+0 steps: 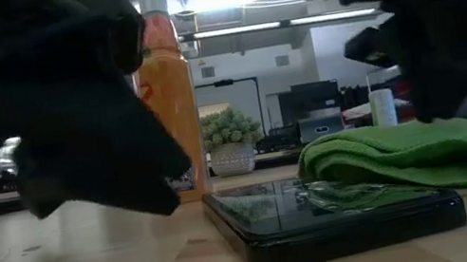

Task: Apply microfiber cloth
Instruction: Wipe the front of the black cellphone using the green microfiber cloth

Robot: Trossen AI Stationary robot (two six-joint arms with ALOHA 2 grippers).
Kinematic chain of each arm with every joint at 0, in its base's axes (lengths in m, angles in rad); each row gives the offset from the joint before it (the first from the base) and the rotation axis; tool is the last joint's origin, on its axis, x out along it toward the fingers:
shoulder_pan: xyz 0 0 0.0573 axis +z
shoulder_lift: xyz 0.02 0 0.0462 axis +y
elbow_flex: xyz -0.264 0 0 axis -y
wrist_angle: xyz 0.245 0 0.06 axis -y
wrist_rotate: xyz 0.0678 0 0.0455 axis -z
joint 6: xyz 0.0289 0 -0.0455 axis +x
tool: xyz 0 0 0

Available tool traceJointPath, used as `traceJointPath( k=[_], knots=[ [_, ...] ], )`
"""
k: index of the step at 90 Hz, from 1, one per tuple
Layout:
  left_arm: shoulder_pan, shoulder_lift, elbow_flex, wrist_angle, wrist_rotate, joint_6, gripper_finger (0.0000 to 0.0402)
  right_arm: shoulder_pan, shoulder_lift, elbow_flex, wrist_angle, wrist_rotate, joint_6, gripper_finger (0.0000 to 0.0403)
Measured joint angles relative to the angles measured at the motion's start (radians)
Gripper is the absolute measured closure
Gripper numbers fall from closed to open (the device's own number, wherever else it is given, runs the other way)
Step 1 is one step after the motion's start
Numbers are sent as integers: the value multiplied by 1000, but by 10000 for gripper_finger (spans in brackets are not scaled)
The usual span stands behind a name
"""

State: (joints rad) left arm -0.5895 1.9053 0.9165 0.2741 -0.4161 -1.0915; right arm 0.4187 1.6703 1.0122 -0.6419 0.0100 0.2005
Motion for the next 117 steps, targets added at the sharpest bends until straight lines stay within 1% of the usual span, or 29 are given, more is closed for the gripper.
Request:
traceJointPath(
  k=[7,21,28,38,56,64,71,81,87,95,101,105,108,117],
  knots=[
    [12,0,0,6,-7,2,270,0,0,0,-41,2,12,333],
    [35,0,0,7,-9,28,270,-6,6,-5,4,41,-13,328],
    [40,0,1,7,-11,43,270,-22,6,6,-17,43,-40,313],
    [39,0,1,1,-12,52,270,-42,6,23,-58,50,-48,273],
    [37,0,1,-1,-12,70,270,-46,6,8,-53,50,-55,185],
    [33,0,1,-2,-14,78,270,-35,6,-27,22,25,-56,156],
    [33,0,1,-3,-13,86,270,-22,14,-72,128,8,-56,141],
    [34,0,1,-3,-14,95,270,-16,44,-111,243,76,-56,135],
    [34,0,1,-2,-16,97,270,-20,71,-113,280,90,-55,135],
    [34,0,1,-2,-16,97,270,-19,112,-111,285,96,-76,147],
    [34,0,1,-1,-17,97,270,-18,132,-107,288,96,-97,179],
    [33,0,1,-2,-17,96,270,-18,134,-106,283,99,-100,210],
    [33,0,1,-2,-17,97,270,-18,134,-106,279,104,-100,241],
    [34,0,1,-2,-35,97,270,-20,107,-101,242,112,-102,351]
  ],
)
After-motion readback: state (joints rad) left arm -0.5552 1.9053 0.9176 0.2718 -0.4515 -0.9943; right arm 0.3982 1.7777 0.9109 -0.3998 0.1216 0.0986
